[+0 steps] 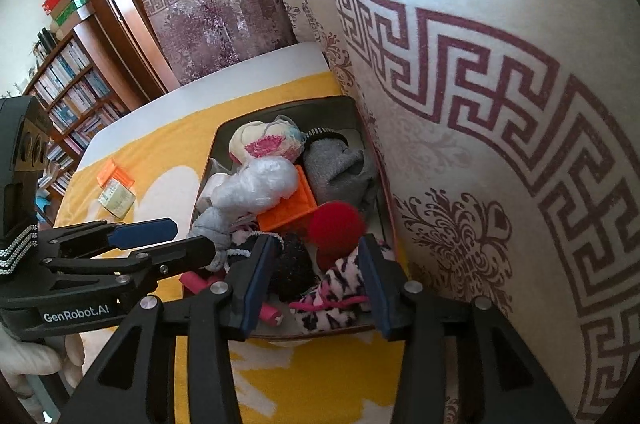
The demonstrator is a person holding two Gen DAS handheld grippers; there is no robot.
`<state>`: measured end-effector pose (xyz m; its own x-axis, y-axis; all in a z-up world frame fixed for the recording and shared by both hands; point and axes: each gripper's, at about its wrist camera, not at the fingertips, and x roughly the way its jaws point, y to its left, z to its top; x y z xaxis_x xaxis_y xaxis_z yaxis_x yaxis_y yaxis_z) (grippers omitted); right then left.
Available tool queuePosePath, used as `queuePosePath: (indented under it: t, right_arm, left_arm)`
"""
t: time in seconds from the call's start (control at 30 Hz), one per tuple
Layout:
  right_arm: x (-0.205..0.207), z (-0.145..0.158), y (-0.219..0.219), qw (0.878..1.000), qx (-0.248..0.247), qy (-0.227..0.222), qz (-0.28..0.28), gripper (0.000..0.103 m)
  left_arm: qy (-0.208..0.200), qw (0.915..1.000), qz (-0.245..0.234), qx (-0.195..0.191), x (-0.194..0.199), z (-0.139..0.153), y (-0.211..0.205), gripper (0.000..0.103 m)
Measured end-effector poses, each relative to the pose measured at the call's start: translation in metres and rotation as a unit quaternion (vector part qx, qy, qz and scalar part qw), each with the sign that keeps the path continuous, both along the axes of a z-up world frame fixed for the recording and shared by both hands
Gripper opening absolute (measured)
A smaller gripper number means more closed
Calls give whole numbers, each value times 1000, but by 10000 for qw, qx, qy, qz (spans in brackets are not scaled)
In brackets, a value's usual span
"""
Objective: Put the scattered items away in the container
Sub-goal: 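Carry the grey sock and red pompom into the box and open both grippers, then withdraw both grippers from the box back over the block and medicine box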
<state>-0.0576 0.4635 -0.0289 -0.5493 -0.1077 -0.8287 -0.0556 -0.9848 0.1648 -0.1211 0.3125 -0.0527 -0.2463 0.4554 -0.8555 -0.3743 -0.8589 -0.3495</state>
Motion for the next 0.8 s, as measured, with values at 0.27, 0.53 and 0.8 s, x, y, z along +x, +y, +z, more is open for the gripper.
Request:
queuePosePath:
  t: [0.27,0.53,0.8]
  right_arm:
    - [-1,-2,-4,10000,-11,-21,33,48]
    - [1,0,-12,10000,-6,-27,89,48]
    - [0,3,-31,9997,-18,9,231,48]
  left_arm:
    - [24,9999,141,15,-1,4,-11,58]
    - [0,9995,305,16,-2,3,-29,59]
    - [-34,9983,589,7,2,3,-57,58]
